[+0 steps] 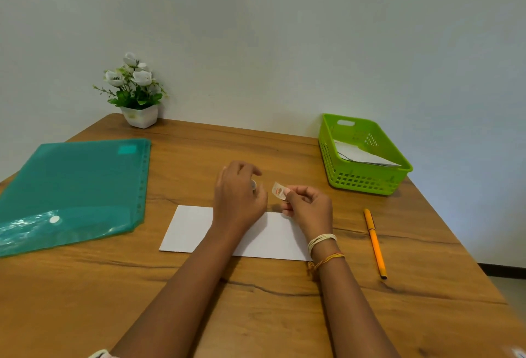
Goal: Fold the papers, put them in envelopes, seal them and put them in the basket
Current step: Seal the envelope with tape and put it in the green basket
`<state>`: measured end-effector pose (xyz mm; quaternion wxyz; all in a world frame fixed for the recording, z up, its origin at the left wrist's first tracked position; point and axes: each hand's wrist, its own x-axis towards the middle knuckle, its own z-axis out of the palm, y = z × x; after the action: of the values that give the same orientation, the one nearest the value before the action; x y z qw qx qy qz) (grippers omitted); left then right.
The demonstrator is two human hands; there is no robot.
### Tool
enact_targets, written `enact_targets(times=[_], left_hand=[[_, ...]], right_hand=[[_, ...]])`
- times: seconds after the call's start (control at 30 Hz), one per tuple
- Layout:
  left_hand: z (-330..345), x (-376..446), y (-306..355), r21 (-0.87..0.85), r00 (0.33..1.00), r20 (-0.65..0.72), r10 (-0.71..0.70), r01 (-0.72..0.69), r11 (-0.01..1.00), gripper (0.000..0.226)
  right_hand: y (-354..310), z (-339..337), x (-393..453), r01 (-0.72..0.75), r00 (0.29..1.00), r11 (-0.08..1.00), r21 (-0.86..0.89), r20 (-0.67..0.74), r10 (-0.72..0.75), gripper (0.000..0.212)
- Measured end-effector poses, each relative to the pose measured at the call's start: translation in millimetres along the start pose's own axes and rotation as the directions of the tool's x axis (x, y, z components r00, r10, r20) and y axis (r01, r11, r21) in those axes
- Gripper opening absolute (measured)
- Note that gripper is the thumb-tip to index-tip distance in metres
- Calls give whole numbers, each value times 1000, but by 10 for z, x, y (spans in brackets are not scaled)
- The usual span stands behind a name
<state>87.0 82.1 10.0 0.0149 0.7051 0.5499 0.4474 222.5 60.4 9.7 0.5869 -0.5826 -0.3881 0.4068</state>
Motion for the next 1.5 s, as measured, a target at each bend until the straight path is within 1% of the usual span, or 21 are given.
enact_targets(times=[0.07,0.13,0.2,0.27,0.37,0.47,0.5,0.57,0.6,0.63,0.67,0.73,0.8,0.87,0.97,1.03,1.1,1.17,1.3,1.43,1.5], left_hand=[[27,-40,127,-201,1000,-10,-12,10,980,18],[69,-102,190,-367,996,52,-77,91,926,16],[98,-139,180,-429,985,131,-110,157,890,20],[111,-123,147,-473,970,183,-159,228,851,23],[133,-56,135,-579,932,249,-263,361,731,16],[144,-59,151,-614,916,285,-283,402,680,12],[140,-68,157,-617,914,299,-273,404,676,11],[135,-78,163,-611,918,334,-215,384,693,10],[129,-85,165,-605,919,357,-167,363,708,11],[123,-95,178,-604,918,379,-116,340,721,11],[123,-93,194,-601,915,397,-75,321,732,12],[130,-118,208,-587,902,429,-39,312,747,12],[144,-129,228,-572,901,433,-18,290,767,13],[160,-145,235,-523,903,430,15,236,819,18],[166,-168,245,-373,902,427,58,117,921,30],[170,-169,253,-327,905,416,90,56,943,32],[178,-159,255,-326,904,418,90,57,944,26],[190,-161,257,-321,901,430,54,97,942,19],[213,-164,254,-307,895,446,14,138,942,17],[222,-178,257,-266,881,470,56,81,961,8],[226,-182,265,-244,870,486,86,41,969,12]], right_hand=[[-10,-17,10,-49,999,998,39,-6,50,11],[-32,-59,20,-102,995,991,92,-16,104,9],[-74,-91,12,-154,988,978,143,3,155,7],[-106,-106,2,-200,980,964,175,54,193,7],[-132,-112,-33,-235,967,958,167,136,214,9],[-152,-139,-67,-239,961,962,135,172,215,11],[-142,-165,-56,-209,969,975,78,149,196,10],[-105,-244,-7,-64,995,985,-161,63,74,9],[-108,-283,-7,-13,998,968,-252,57,28,8],[-116,-326,-16,0,997,958,-288,77,23,8],[-140,-362,-19,-16,992,962,-273,114,49,8],[-183,-439,-29,-75,976,963,-257,178,124,4],[-238,-528,-18,-99,968,953,-288,195,160,10],[-251,-580,-15,-123,961,944,-308,199,190,12],[-202,-630,-32,-141,968,920,-366,146,206,8],[-172,-635,-38,-149,974,892,-426,94,207,10],[-153,-620,-25,-146,980,858,-492,50,195,13],[-142,-590,-15,-139,985,843,-520,17,173,14],[-78,-559,12,-120,992,801,-587,-33,124,13],[-12,-554,30,-103,995,775,-623,-70,76,14],[6,-552,31,-104,994,775,-624,-85,65,17]])
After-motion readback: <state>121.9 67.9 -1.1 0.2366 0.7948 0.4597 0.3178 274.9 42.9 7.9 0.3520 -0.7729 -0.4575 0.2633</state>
